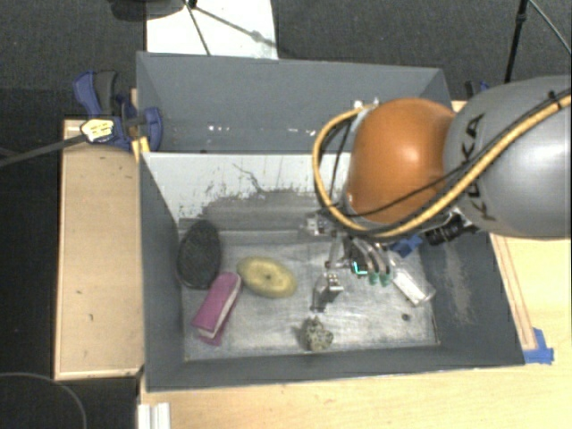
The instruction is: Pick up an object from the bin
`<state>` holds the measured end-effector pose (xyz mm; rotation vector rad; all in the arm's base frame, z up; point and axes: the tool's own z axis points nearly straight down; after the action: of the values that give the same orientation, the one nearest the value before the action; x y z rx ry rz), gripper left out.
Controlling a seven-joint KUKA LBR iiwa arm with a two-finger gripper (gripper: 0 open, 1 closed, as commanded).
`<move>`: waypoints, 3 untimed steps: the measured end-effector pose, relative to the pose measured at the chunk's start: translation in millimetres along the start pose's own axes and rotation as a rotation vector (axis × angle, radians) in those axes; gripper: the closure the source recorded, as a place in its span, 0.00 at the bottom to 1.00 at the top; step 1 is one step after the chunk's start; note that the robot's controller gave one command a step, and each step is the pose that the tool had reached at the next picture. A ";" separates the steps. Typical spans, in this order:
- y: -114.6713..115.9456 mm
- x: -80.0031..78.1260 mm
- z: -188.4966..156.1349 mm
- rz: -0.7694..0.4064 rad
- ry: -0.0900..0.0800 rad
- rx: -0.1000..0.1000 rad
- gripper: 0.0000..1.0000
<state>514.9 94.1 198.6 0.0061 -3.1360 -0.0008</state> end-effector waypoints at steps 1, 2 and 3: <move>37.0 -43.8 130.1 0.034 -0.005 -0.001 0.00; 51.9 -40.4 96.7 0.115 -0.012 -0.003 0.00; 46.6 -34.0 97.4 0.240 -0.003 -0.001 0.00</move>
Offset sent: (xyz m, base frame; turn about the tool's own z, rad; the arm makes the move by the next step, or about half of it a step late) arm 0.0424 0.0361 -0.1286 0.0370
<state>548.2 140.9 101.1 -0.3691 -3.1174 -0.0009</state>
